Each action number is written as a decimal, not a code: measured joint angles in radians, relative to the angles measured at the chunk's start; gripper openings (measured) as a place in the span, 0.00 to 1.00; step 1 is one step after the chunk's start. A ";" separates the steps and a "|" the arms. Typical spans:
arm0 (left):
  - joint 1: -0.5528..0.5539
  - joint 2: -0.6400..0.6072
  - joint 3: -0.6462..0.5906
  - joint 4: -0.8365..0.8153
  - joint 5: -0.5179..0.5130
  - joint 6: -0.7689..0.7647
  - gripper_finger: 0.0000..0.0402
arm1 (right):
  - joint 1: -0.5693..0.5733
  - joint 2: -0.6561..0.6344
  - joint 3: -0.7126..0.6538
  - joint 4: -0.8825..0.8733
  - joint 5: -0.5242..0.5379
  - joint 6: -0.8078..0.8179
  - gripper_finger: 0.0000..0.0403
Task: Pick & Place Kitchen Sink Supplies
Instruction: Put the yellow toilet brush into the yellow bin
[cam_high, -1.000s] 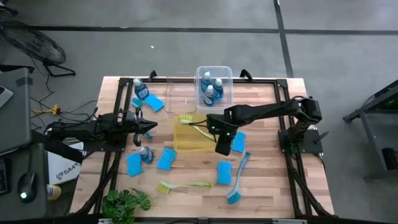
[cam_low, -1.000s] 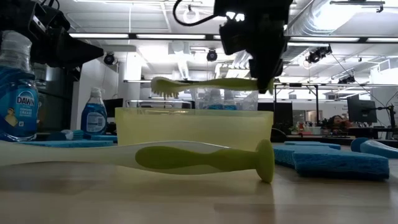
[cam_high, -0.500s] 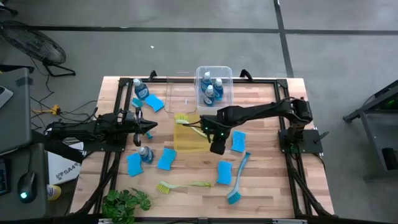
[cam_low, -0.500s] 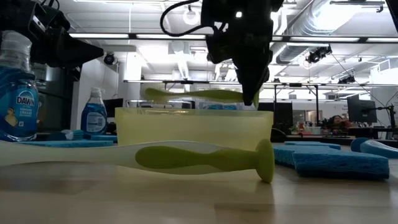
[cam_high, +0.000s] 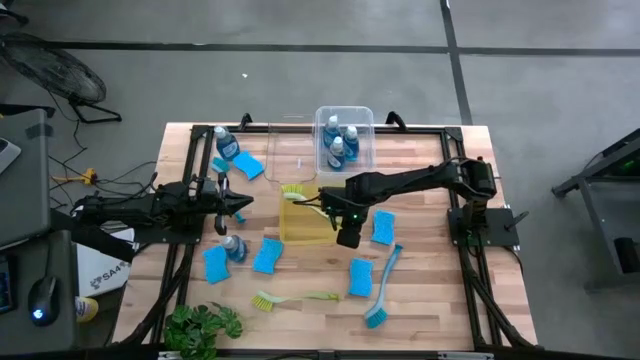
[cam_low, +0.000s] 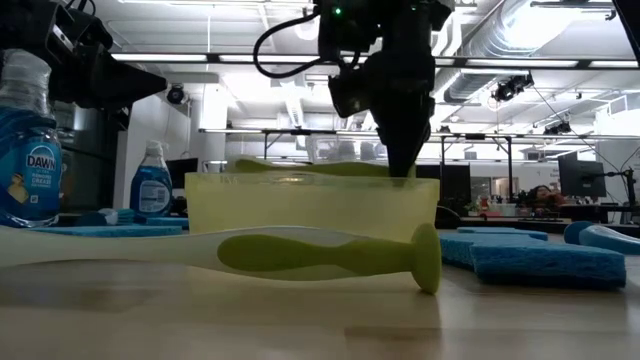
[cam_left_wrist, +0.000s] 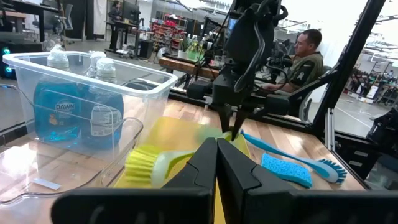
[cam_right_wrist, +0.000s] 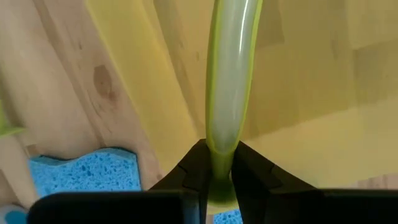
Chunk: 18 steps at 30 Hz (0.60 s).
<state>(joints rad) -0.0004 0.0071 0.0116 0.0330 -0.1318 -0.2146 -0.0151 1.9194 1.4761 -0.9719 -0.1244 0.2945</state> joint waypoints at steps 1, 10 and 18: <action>0.000 0.000 0.000 0.000 0.000 0.000 0.00 | 0.000 0.000 0.000 -0.003 0.000 0.000 0.13; 0.000 0.000 0.000 0.000 0.000 0.000 0.00 | -0.002 0.000 0.000 -0.017 -0.001 -0.007 0.13; 0.000 0.000 0.000 0.000 0.000 0.000 0.00 | -0.007 0.000 0.000 -0.014 -0.001 -0.012 0.14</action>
<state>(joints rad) -0.0004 0.0071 0.0116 0.0330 -0.1316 -0.2146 -0.0223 1.9194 1.4761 -0.9859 -0.1252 0.2826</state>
